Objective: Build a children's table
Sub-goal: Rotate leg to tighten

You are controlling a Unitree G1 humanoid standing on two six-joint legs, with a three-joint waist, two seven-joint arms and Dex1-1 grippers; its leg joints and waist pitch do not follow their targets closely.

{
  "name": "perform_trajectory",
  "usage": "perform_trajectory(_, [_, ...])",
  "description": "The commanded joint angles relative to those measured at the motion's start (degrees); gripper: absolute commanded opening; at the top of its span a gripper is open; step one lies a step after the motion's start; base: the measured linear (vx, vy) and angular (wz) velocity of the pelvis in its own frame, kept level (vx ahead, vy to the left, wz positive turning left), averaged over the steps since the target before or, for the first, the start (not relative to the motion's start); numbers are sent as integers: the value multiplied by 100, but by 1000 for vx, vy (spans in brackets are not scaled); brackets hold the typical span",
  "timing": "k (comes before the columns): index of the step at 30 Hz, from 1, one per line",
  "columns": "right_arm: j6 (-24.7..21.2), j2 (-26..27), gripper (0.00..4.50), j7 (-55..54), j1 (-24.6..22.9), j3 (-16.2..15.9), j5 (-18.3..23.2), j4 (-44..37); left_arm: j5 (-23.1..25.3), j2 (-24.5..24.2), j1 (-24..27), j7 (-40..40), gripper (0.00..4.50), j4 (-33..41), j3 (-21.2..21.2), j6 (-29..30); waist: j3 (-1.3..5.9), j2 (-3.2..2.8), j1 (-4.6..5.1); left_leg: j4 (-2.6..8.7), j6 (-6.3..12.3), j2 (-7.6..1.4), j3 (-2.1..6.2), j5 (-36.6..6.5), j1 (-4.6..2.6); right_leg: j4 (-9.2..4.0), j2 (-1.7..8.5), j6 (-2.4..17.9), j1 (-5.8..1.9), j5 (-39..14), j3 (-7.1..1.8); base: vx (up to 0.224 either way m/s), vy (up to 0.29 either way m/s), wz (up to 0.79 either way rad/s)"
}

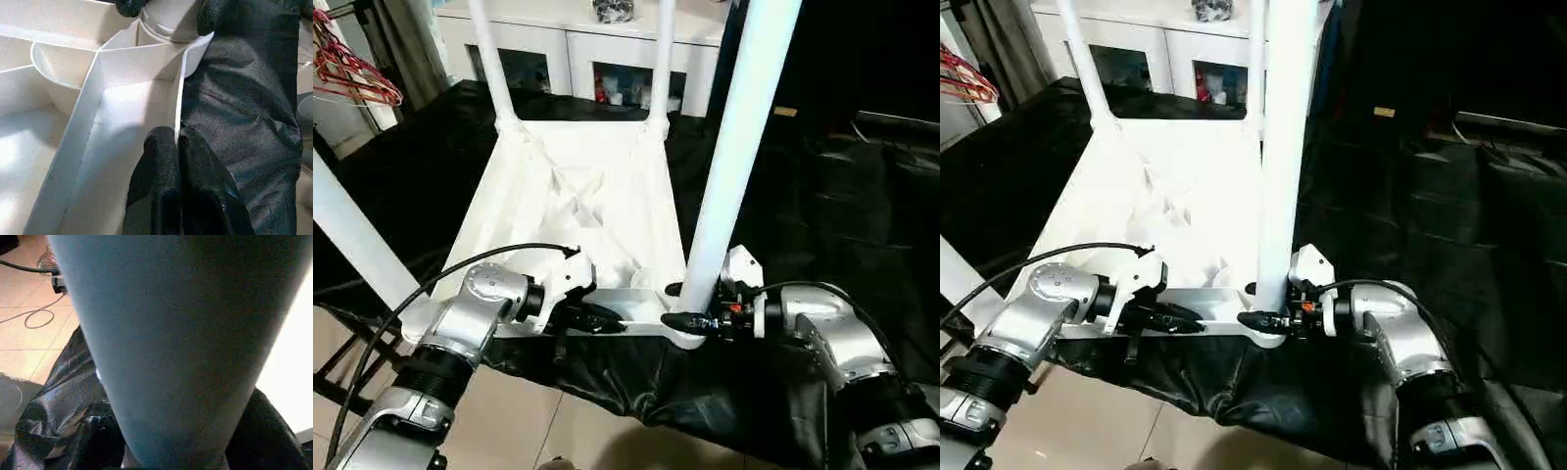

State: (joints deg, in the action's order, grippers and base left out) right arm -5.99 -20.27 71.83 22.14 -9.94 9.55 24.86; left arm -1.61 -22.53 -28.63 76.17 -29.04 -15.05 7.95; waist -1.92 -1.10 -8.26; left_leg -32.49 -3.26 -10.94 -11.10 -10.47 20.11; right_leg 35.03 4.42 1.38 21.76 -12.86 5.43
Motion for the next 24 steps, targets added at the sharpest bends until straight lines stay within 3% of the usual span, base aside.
perform_trajectory(1, [-294, 184, 214, 409, -291, -646, -53, 52, 1, 100, -176, -485, 0, -96, 95, 113, 282, 6, 13, 312, 357, -301, 138, -913, -9, -393, 486, 1207, -270, -291, -344, 0, 0, 0])
perform_trajectory(3, [-242, 382, 212, -129, -275, -455, -90, 164, -3, 229, -175, -802, 0, -80, 170, 191, 280, -63, 14, 318, 308, -298, 148, -1000, -15, -408, 487, 1203, -267, -386, -342, 0, 0, 0])
perform_trajectory(5, [-217, 504, 211, -485, -253, -350, -146, 266, 20, 303, -173, -976, 0, -70, 198, 220, 257, -51, 32, 334, 261, -304, 149, -1092, -15, -436, 493, 1165, -247, -564, -346, 0, 0, 0])
perform_trajectory(8, [-26, 950, 206, -1874, -161, -69, -451, 705, 96, 562, -109, -1501, 0, 30, 258, 322, 205, -50, 82, 402, 23, -309, 169, -1524, -62, -551, 531, 969, -219, -1666, -354, 0, 0, 0])
perform_trajectory(9, [18, 1052, 204, -2182, -145, -8, -510, 795, 110, 620, -86, -1603, 0, 67, 265, 352, 195, -40, 129, 420, -89, -299, 198, -1686, -78, -578, 542, 876, -225, -2061, -343, 0, 0, 0])
perform_trajectory(10, [94, 1304, 203, -2918, -76, 165, -590, 1022, 119, 761, -9, -1801, 0, 208, 275, 445, 192, -28, 152, 437, -109, -291, 213, -1695, -50, -588, 542, 808, -251, -2181, -334, 0, 0, 0])
perform_trajectory(12, [68, 1483, 200, -3308, -42, 247, -605, 1125, 104, 866, 68, -1886, 0, 358, 268, 567, 176, -20, 270, 469, -160, -286, 245, -1862, -38, -627, 542, 653, -247, -2506, -325, 0, 0, 0])
perform_trajectory(15, [90, 1734, 199, -3693, -16, 281, -646, 1164, 124, 1012, 146, -1998, 0, 502, 212, 636, 159, 2, 317, 446, -61, -269, 225, -1993, -98, -673, 531, 613, -170, -2621, -365, 0, 0, 0])
perform_trajectory(17, [131, 1961, 199, -3908, 1, 260, -685, 1142, 150, 1126, 191, -2101, 0, 559, 159, 632, 141, 28, 323, 460, -8, -253, 227, -1954, -84, -699, 531, 545, -176, -2812, -361, 0, 0, 0])
perform_trajectory(19, [208, 2053, 199, -3821, 6, 207, -664, 1078, 157, 1138, 193, -2104, 0, 551, 105, 561, 154, 8, 326, 468, -1, -263, 237, -1906, -81, -696, 523, 486, -177, -2741, -368, 0, 0, 0])
perform_trajectory(21, [189, 2056, 254, -3730, 26, 279, -591, 1028, 164, 1115, 188, -2116, 0, 552, 87, 501, 155, -8, 336, 473, 11, -266, 234, -1920, -87, -677, 509, 537, -170, -2569, -377, 0, 0, 0])
perform_trajectory(24, [158, 1906, 270, -3565, 15, 272, -565, 894, 179, 1063, 182, -2074, 0, 540, 80, 459, 157, -19, 340, 472, 24, -272, 225, -1944, -94, -665, 503, 634, -166, -2387, -383, 0, 0, 0])
